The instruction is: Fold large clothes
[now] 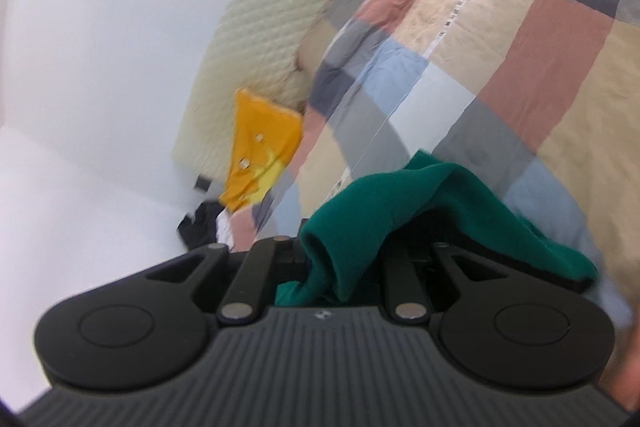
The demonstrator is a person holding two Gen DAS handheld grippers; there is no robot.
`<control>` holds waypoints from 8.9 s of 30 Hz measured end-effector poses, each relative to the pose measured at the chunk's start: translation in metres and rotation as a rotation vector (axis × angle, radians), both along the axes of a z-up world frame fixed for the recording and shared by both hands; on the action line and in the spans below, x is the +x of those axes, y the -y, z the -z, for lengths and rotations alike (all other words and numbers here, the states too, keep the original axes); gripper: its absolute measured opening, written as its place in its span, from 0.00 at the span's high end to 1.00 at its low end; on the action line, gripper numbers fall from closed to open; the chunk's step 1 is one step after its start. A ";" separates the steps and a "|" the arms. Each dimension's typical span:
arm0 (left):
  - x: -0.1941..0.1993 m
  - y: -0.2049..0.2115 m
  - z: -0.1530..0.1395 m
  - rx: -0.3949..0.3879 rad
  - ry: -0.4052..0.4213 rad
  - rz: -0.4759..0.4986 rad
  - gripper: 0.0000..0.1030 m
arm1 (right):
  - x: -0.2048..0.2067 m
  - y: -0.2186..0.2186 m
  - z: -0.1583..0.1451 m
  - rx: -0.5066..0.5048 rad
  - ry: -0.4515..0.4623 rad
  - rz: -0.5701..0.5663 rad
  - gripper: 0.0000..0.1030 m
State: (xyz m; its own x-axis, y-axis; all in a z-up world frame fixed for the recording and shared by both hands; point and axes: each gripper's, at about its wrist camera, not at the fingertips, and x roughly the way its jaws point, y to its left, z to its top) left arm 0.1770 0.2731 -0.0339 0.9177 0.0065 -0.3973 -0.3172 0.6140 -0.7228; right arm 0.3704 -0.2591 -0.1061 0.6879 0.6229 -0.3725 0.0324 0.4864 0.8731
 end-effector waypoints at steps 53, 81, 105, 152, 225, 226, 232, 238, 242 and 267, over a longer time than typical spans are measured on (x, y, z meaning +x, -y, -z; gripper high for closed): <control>0.180 0.007 0.141 0.215 -0.149 0.129 0.34 | 0.128 -0.091 0.103 -0.229 0.089 -0.148 0.21; 0.208 0.013 0.167 0.281 -0.184 0.115 0.34 | 0.261 -0.143 0.133 -0.467 -0.077 -0.079 0.93; 0.196 0.042 0.154 0.388 -0.175 0.214 0.34 | 0.164 -0.183 0.083 -0.732 0.183 -0.250 0.28; 0.023 0.199 0.124 0.675 -0.085 0.392 0.34 | -0.072 -0.122 0.079 -0.701 0.399 -0.198 0.28; 0.077 0.019 0.279 -0.551 -0.209 -0.146 0.26 | -0.003 -0.074 0.229 0.233 -0.282 0.160 0.09; 0.079 0.019 0.279 -0.544 -0.215 -0.148 0.27 | -0.001 -0.076 0.229 0.227 -0.275 0.162 0.09; 0.092 0.018 0.269 -0.467 -0.224 -0.147 0.46 | 0.005 -0.081 0.228 0.212 -0.246 0.128 0.16; 0.102 0.028 0.245 -0.284 -0.213 -0.118 0.65 | -0.004 -0.070 0.219 0.191 -0.236 0.121 0.53; 0.100 0.033 0.230 -0.205 -0.181 -0.118 0.69 | -0.003 -0.073 0.206 0.163 -0.184 0.106 0.66; -0.014 0.076 0.124 -0.006 -0.103 0.000 0.72 | -0.083 -0.040 0.111 0.057 -0.057 0.073 0.72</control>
